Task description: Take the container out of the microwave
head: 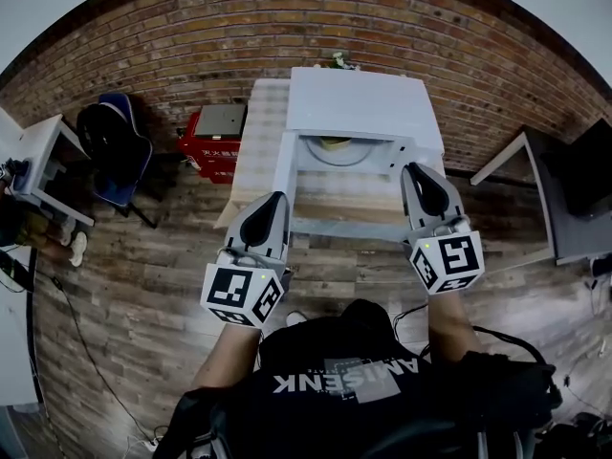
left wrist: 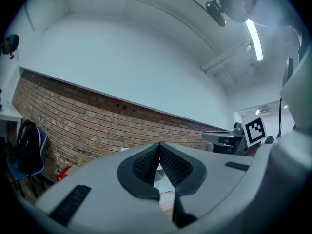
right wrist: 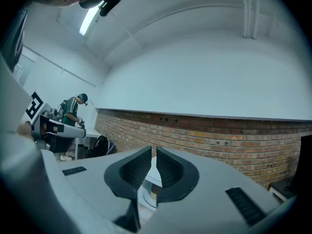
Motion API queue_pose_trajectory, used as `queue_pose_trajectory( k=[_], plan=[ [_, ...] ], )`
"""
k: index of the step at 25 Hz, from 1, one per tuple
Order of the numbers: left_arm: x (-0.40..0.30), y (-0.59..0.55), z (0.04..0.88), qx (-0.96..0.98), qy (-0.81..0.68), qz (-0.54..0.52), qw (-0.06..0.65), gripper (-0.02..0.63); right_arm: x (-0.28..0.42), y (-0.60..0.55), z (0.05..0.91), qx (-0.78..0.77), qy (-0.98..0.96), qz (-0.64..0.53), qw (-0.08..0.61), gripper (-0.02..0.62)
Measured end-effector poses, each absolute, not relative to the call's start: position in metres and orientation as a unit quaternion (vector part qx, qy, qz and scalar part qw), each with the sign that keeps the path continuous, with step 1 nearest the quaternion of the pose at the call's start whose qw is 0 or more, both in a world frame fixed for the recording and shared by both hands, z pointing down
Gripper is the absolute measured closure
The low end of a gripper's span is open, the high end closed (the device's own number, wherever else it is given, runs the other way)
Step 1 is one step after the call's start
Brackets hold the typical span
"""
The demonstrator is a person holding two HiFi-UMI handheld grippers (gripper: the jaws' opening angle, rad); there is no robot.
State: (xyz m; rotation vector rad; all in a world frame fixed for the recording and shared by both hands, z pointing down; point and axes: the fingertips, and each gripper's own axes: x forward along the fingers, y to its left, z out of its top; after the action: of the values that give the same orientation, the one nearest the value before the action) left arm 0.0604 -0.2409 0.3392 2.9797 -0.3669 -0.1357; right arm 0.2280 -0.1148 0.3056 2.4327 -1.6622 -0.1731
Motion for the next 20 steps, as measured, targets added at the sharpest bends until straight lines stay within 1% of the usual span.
queue_pose_trajectory(
  k=[8, 9, 10, 11, 17, 20],
  plan=[
    [0.069, -0.255, 0.358, 0.986, -0.144, -0.038, 0.075, 0.594, 0.239, -0.146, 0.337, 0.804, -0.579, -0.051, 0.125, 0.544],
    [0.070, -0.257, 0.360, 0.985, -0.151, -0.036, 0.077, 0.594, 0.241, -0.151, 0.342, 0.798, -0.587, -0.048, 0.128, 0.523],
    [0.071, -0.259, 0.361, 0.984, -0.156, -0.036, 0.078, 0.594, 0.243, -0.155, 0.347, 0.792, -0.595, -0.045, 0.131, 0.462],
    [0.074, -0.258, 0.361, 0.984, -0.158, -0.036, 0.077, 0.594, 0.245, -0.159, 0.352, 0.785, -0.603, -0.042, 0.134, 0.442],
    [0.090, -0.254, 0.362, 0.983, -0.169, -0.022, 0.060, 0.594, 0.256, -0.179, 0.376, 0.750, -0.637, -0.049, 0.173, 0.443],
    [0.097, -0.253, 0.365, 0.982, -0.177, -0.016, 0.062, 0.594, 0.259, -0.191, 0.388, 0.733, -0.654, -0.044, 0.180, 0.443]
  ],
)
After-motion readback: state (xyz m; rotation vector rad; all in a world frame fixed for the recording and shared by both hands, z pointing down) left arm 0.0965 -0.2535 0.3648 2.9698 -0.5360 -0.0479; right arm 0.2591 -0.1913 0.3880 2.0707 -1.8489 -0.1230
